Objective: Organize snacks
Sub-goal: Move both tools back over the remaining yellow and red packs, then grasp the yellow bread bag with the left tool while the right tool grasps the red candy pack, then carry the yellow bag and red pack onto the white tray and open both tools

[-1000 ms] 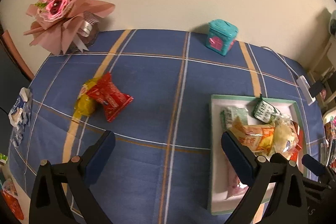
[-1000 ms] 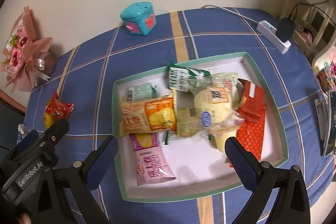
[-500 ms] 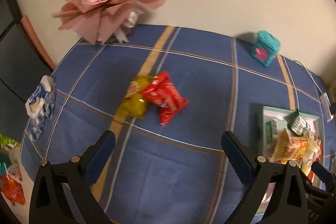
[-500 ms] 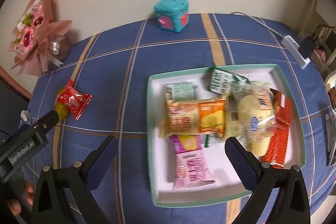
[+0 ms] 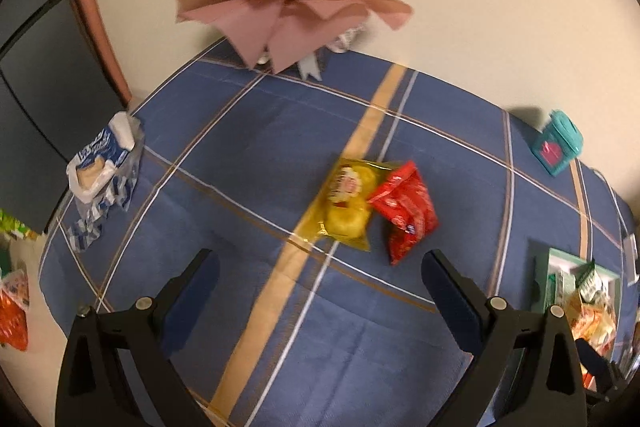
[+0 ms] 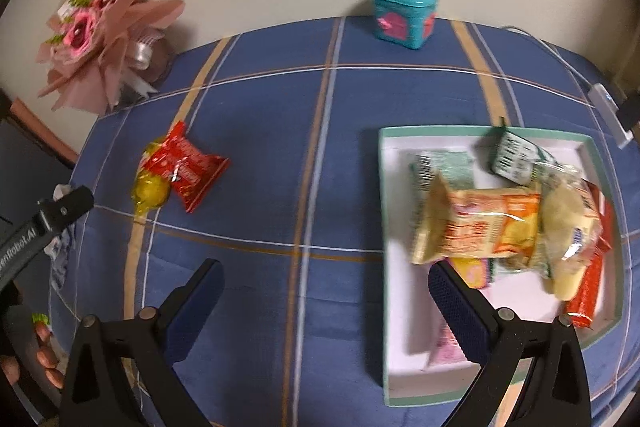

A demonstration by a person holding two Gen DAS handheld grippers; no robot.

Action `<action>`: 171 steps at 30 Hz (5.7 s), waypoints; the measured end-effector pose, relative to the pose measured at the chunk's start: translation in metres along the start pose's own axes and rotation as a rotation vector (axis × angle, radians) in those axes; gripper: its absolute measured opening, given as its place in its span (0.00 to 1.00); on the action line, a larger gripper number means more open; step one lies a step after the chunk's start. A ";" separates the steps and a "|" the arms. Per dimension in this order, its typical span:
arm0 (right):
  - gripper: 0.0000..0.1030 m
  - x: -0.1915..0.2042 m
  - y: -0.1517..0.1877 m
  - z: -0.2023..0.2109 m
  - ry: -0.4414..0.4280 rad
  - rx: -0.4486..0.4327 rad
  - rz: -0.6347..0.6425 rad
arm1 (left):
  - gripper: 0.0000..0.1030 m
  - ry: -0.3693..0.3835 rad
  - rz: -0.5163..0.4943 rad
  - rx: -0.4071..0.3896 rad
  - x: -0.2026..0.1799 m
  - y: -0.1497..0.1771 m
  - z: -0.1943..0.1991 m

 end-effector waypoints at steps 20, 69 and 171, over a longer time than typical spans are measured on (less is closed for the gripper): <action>1.00 0.069 -0.035 -0.055 -0.074 -0.047 0.162 | 0.98 0.110 0.071 0.015 0.006 -0.018 -0.063; 0.53 0.099 -0.044 -0.112 -0.133 -0.039 0.225 | 0.42 0.250 0.150 0.156 -0.028 0.011 -0.118; 0.77 -0.221 0.047 0.067 0.185 0.059 -0.382 | 0.59 0.441 -0.269 0.214 -0.268 0.158 0.079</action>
Point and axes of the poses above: each gripper's, at about its wrist camera, not at the fingertips, and z roughly against the way its jaws point, x to its left, y to its underside, the point moved 6 cm from there along -z, roughly the way its jaws point, and after that the axes turned 11 degrees about -x, right-handed, at the moved point
